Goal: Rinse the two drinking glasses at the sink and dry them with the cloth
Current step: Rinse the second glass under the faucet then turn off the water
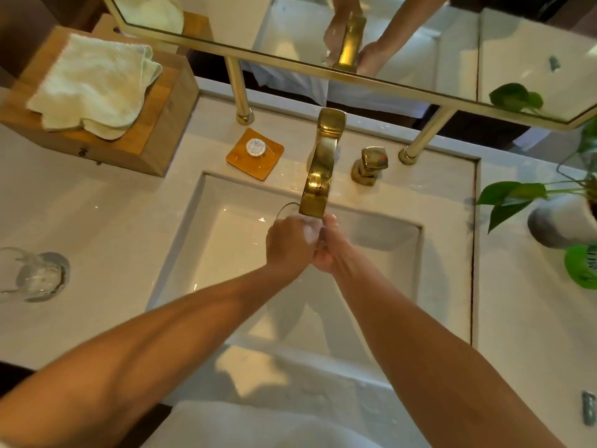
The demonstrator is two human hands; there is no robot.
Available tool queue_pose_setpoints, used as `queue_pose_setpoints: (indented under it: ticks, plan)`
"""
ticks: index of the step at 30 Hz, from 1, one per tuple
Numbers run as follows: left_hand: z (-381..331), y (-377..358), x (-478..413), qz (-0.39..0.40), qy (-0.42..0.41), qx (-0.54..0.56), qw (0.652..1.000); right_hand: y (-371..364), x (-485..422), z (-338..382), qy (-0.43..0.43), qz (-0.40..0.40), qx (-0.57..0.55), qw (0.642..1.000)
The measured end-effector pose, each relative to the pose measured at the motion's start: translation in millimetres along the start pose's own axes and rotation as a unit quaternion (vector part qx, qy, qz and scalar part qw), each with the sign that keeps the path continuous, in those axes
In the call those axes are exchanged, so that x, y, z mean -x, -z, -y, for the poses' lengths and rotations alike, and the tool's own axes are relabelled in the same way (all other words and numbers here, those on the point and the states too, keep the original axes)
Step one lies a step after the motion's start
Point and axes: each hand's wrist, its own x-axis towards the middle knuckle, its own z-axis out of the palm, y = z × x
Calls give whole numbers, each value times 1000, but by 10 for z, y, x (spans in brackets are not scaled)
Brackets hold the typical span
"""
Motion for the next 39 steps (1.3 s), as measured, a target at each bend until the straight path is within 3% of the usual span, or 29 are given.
queue_pose_setpoints:
  ticks: [2,3,4,7,9,11,12,14,16,18,23,26,28,33,39]
  plan:
    - [-86,-41,-88,-13,186,135,973,33,-22,-92,31,21,-24,999]
    - [-72,-31,-131,7,229,159,960,41,-23,-104,49,33,-26,998]
    - [-102,-8,-165,35,245,148,958,39,-33,-99,67,43,-21,997]
    - [-159,-64,-97,-18,243,148,958,-28,5,-45,49,-6,23,999]
    - [-107,-47,62,-32,36,-15,999,-8,28,22,37,-29,31,998]
    - [49,-61,170,-12,-195,-219,956,78,50,78,-10,-5,26,1000]
    - [207,-29,158,-29,-327,-272,905,117,61,100,-54,19,34,998]
    - [487,121,-47,64,-547,-338,764,179,85,74,-125,54,57,989]
    - [570,312,-297,118,-671,-357,639,161,112,26,-166,100,56,980]
    - [437,438,-421,104,-720,-360,584,105,128,27,-163,120,51,978]
    - [71,485,-426,171,-706,-324,607,28,-29,145,-182,103,93,973]
    - [102,468,-452,173,-707,-338,597,58,11,129,-189,147,89,967]
    - [186,447,-449,167,-708,-357,585,95,41,121,-179,135,47,974]
    - [118,334,-370,193,-674,-309,643,76,-5,45,-168,36,73,982]
    - [172,267,-320,177,-650,-311,670,88,17,31,-109,42,85,990]
